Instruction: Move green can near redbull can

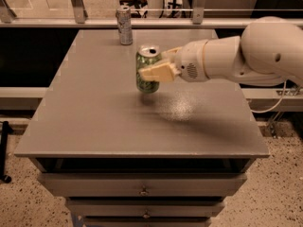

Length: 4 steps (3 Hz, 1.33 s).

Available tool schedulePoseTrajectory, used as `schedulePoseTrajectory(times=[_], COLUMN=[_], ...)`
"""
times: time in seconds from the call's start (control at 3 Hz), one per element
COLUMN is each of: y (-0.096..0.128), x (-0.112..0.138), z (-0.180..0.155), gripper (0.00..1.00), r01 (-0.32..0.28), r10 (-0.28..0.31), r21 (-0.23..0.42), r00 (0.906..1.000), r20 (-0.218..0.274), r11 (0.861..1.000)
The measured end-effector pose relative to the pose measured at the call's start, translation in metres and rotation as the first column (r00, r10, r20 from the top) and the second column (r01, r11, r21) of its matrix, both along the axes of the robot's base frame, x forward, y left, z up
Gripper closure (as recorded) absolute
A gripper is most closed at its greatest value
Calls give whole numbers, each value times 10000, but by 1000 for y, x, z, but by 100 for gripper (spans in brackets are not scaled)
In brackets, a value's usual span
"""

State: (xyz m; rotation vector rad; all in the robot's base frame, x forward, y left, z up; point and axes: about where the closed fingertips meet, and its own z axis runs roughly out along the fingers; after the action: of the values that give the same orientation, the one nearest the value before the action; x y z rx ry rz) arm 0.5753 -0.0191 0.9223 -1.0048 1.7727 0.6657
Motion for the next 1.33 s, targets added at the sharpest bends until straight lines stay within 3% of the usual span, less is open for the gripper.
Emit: schedulePoseTrajectory(times=[0.33,0.67,1.0,1.33], y=[-2,2,-9,-33], x=[3,9,46,106], z=[11,6,2,21], gripper=[100,100,100,100], r01=[57,9,264,740], r10=[-58,-12,-270,-758], r21=[46,77,76,172], r00=[9998,9995,9964,9844], r20=[192,305,807,1586], r11=[10000,10000,9996,9971])
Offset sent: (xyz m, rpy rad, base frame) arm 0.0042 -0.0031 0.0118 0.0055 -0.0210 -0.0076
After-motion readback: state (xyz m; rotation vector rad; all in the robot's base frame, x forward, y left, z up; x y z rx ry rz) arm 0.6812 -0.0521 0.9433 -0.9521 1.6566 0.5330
